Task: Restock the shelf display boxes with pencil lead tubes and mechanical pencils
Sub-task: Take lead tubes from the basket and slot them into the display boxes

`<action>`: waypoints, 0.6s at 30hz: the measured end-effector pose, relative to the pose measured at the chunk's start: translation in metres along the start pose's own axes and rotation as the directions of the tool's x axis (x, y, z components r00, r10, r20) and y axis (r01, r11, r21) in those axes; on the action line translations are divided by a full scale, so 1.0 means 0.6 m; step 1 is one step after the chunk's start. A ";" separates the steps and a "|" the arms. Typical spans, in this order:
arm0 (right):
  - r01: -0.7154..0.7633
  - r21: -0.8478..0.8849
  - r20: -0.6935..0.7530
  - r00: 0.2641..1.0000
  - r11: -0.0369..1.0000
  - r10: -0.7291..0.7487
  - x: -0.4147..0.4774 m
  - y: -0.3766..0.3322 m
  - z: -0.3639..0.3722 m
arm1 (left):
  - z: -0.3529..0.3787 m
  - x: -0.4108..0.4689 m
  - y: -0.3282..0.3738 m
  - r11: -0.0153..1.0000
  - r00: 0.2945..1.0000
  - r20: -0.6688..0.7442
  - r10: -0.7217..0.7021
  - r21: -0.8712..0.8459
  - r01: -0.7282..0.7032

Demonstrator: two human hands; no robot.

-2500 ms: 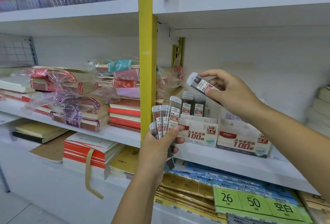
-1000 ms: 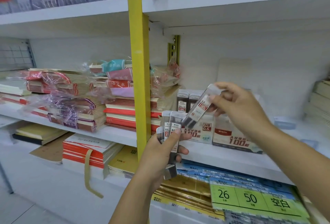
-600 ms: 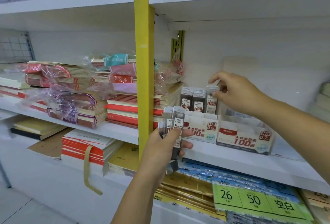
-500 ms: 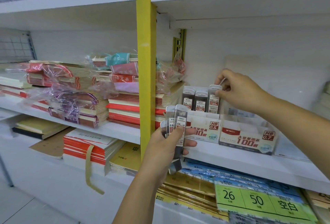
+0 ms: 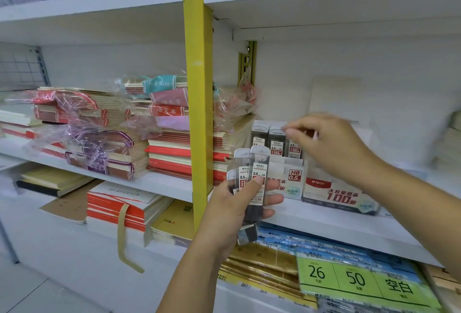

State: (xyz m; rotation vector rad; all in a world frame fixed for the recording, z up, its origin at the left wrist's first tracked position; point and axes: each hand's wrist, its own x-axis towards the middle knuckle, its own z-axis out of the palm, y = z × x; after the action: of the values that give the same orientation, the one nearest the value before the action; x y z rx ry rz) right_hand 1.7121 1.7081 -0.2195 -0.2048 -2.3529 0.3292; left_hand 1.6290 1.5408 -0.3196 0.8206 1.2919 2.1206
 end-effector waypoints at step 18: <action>0.016 0.129 -0.154 0.988 0.992 0.004 0.034 0.034 -0.056 | -0.014 0.007 -0.005 0.989 1.000 -0.012 -0.020 0.144 0.021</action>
State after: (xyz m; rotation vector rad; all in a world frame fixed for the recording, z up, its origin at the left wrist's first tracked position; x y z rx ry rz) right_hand 1.7218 1.7382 -0.1886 -0.1549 -2.1709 0.4457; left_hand 1.6205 1.5398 -0.3243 0.8519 1.4662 2.0367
